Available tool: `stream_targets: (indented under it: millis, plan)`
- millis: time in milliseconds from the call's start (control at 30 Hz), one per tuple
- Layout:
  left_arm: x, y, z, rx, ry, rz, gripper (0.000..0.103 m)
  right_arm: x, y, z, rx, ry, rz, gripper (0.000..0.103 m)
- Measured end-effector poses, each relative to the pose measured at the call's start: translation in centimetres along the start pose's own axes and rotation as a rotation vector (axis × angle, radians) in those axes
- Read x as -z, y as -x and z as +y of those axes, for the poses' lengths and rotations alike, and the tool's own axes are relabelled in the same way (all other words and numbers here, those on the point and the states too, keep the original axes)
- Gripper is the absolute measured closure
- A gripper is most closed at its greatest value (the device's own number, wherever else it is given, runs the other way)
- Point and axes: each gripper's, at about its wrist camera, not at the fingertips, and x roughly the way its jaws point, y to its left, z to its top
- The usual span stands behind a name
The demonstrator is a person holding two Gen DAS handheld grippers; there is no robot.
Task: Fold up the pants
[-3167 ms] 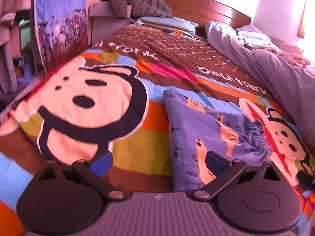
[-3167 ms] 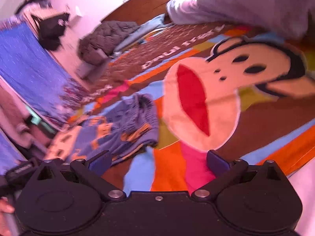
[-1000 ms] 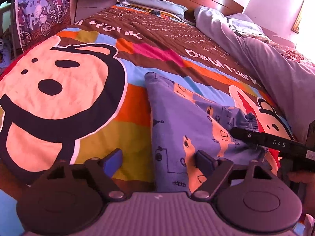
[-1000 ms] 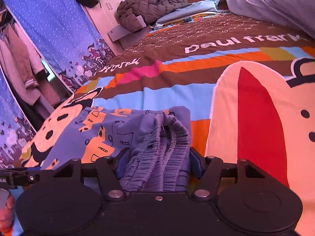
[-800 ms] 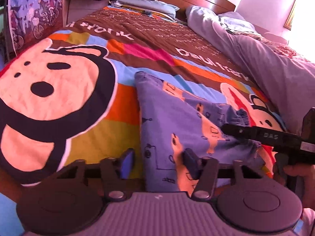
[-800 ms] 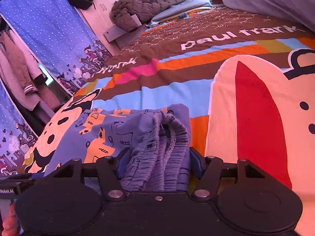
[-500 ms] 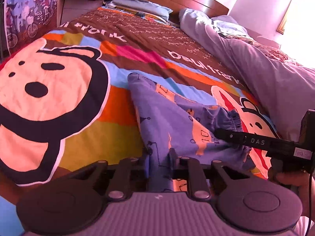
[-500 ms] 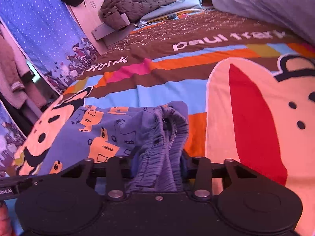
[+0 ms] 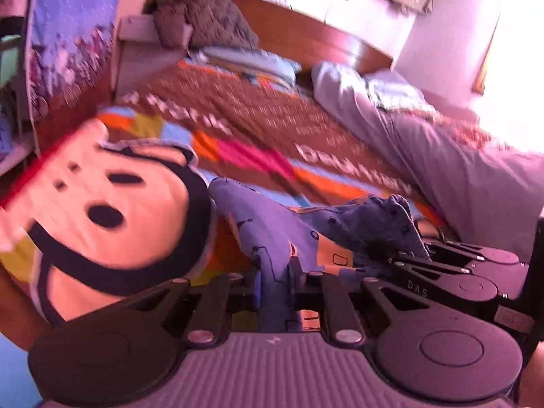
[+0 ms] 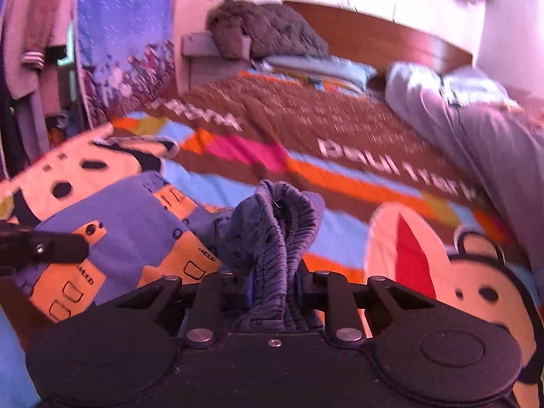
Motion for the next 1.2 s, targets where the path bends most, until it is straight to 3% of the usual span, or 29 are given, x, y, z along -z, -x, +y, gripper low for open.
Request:
stream_targets:
  millis: [133, 233, 333, 400, 500, 567, 600, 667, 733, 800, 867, 900, 933, 1000, 1100, 1200]
  plan:
    - [-1.9, 1.8, 3.9, -0.016, 0.089, -0.074, 0.088, -2.5, 0.0, 2.2, -0.036, -0.008, -0.092, 0.081]
    - [-2.9, 2.8, 6.5, -0.076, 0.122, -0.091, 0.087, -4.6, -1.1, 3.9, -0.097, -0.043, -0.101, 0.08]
    - [-3.0, 2.7, 8.6, -0.137, 0.147, -0.063, 0.087, -5.7, -3.4, 5.8, -0.176, -0.082, -0.038, 0.08]
    - [-2.5, 1.7, 10.0, -0.172, 0.174, 0.003, 0.087, -5.6, -5.1, 7.1, -0.219, -0.085, 0.01, 0.079]
    - [-1.3, 0.4, 11.5, -0.186, 0.191, 0.077, 0.085, -4.3, -7.6, 8.5, -0.229, -0.082, 0.095, 0.076]
    - [-0.8, 0.3, 11.9, -0.171, 0.19, 0.08, 0.083, -3.4, -8.5, 8.3, -0.227, -0.122, 0.118, 0.058]
    - [-0.7, 0.3, 12.1, -0.161, 0.204, 0.076, 0.078, -3.1, -8.7, 7.8, -0.236, -0.156, 0.125, 0.053]
    - [-0.5, 0.3, 12.9, -0.15, 0.253, 0.072, 0.07, -2.5, -9.2, 6.3, -0.259, -0.224, 0.144, 0.03]
    - [-0.4, 0.6, 13.7, -0.144, 0.298, 0.063, 0.059, -2.1, -9.4, 4.9, -0.294, -0.27, 0.15, 0.025]
    - [-0.3, 0.7, 14.2, -0.144, 0.304, 0.058, 0.057, -1.7, -9.1, 4.1, -0.321, -0.302, 0.151, 0.02]
    - [-0.1, 0.9, 14.0, -0.157, 0.295, 0.051, 0.045, -1.5, -8.5, 4.0, -0.306, -0.295, 0.158, 0.004]
    - [-0.1, 1.0, 13.8, -0.161, 0.287, 0.044, 0.028, -1.5, -8.3, 4.0, -0.284, -0.279, 0.161, 0.0]
    - [0.0, 1.3, 13.3, -0.168, 0.277, 0.035, 0.015, -1.6, -7.9, 4.3, -0.247, -0.247, 0.163, 0.001]
    - [0.0, 1.7, 12.6, -0.196, 0.257, 0.015, 0.006, -1.5, -7.3, 4.5, -0.212, -0.188, 0.167, 0.001]
    - [0.2, 2.3, 11.7, -0.225, 0.249, -0.019, 0.0, -1.9, -5.7, 4.7, -0.179, -0.148, 0.15, 0.001]
    - [0.4, 3.5, 11.1, -0.201, 0.278, -0.067, 0.0, -2.3, -3.7, 5.1, -0.15, -0.113, 0.107, 0.001]
